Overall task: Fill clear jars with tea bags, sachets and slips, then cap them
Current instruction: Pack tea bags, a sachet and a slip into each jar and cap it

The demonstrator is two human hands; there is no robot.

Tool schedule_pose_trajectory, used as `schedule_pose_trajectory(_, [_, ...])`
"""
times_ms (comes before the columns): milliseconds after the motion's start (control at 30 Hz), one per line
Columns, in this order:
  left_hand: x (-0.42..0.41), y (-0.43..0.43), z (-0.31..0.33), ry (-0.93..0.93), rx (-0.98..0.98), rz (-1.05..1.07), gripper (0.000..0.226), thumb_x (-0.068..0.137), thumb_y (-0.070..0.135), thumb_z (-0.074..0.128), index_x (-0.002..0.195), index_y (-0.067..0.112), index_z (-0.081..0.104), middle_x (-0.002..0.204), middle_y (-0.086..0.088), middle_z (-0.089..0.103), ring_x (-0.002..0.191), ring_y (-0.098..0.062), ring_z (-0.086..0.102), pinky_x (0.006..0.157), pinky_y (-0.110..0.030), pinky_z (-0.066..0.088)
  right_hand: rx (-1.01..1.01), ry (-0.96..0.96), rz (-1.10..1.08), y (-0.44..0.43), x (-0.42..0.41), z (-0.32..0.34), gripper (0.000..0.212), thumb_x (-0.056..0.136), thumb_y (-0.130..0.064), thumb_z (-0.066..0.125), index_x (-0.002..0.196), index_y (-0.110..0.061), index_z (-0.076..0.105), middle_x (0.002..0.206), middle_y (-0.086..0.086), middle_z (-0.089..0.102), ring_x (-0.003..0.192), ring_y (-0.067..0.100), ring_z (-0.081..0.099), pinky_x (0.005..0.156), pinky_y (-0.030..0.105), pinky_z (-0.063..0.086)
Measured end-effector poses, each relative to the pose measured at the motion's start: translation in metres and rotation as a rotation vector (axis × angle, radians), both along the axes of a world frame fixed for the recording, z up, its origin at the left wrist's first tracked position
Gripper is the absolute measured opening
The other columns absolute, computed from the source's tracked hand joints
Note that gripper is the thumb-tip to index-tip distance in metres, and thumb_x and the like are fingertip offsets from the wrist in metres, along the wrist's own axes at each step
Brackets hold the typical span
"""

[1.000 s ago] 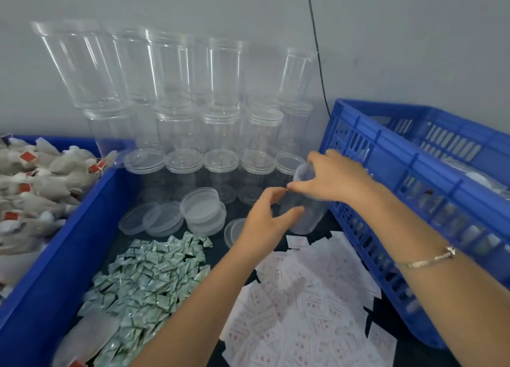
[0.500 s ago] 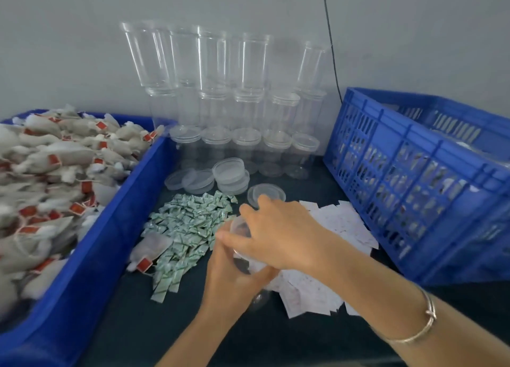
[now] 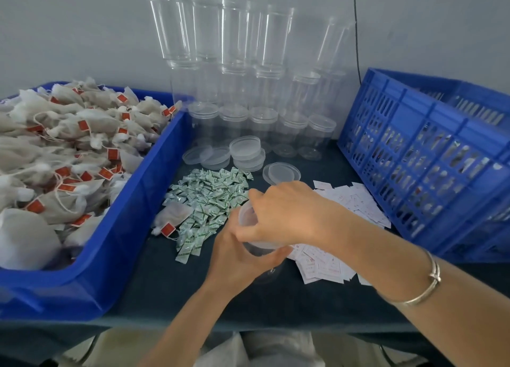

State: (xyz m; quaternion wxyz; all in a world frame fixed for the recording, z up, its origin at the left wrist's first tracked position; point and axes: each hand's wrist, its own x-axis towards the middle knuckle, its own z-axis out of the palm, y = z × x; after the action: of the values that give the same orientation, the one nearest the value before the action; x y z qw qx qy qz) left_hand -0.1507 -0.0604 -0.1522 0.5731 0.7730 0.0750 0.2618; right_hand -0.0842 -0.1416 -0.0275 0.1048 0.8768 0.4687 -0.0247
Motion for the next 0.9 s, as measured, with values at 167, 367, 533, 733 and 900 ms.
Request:
schedule_pose_trajectory(167, [-0.002,0.006,-0.005,0.053,-0.003,-0.066,0.079,0.05,0.053,0.083,0.119,0.031,0.052,0.106,0.018,0.067,0.1,0.001,0.063,0.082,-0.018,0.051,-0.176,0.185,0.121,-0.006,0.008,0.012,0.057,0.085,-0.054,0.065,0.129,-0.028,0.039,0.096,-0.006,0.04,0.092,0.019,0.043,0.077,0.037,0.045])
schedule_pose_trajectory(367, [-0.001,0.002,-0.01,0.069,-0.03,-0.049,0.083,0.049,0.056,0.08,0.122,0.028,0.052,0.112,0.014,0.064,0.104,0.004,0.061,0.088,-0.018,0.049,-0.285,0.531,0.194,-0.007,0.012,0.046,0.084,0.081,-0.038,0.081,0.146,-0.05,0.029,0.145,-0.016,0.028,0.134,0.01,0.03,0.109,0.036,0.038])
schedule_pose_trajectory(533, [0.0,-0.001,-0.014,0.044,-0.081,-0.023,0.08,0.048,0.063,0.082,0.116,0.034,0.052,0.109,0.021,0.063,0.103,0.003,0.061,0.086,-0.015,0.049,-0.313,0.183,-0.107,0.01,0.001,0.055,0.081,0.085,-0.083,0.027,0.121,-0.018,0.058,0.121,0.001,0.054,0.096,0.02,0.051,0.082,0.035,0.038])
schedule_pose_trajectory(733, [0.001,0.0,-0.015,0.026,-0.068,-0.031,0.082,0.05,0.06,0.083,0.122,0.042,0.046,0.113,0.023,0.062,0.108,0.001,0.06,0.085,-0.011,0.046,-0.469,0.205,0.046,0.011,0.0,0.049,0.075,0.075,-0.041,0.084,0.131,-0.033,0.035,0.103,-0.007,0.042,0.087,0.016,0.053,0.06,0.03,0.041])
schedule_pose_trajectory(900, [0.003,0.001,-0.018,0.034,-0.039,-0.041,0.085,0.051,0.057,0.084,0.125,0.031,0.05,0.117,0.029,0.057,0.111,0.004,0.056,0.089,-0.016,0.047,-0.368,0.239,-0.041,0.003,0.005,0.037,0.094,0.076,-0.073,0.067,0.149,-0.036,0.018,0.125,-0.003,0.037,0.097,0.021,0.054,0.078,0.037,0.048])
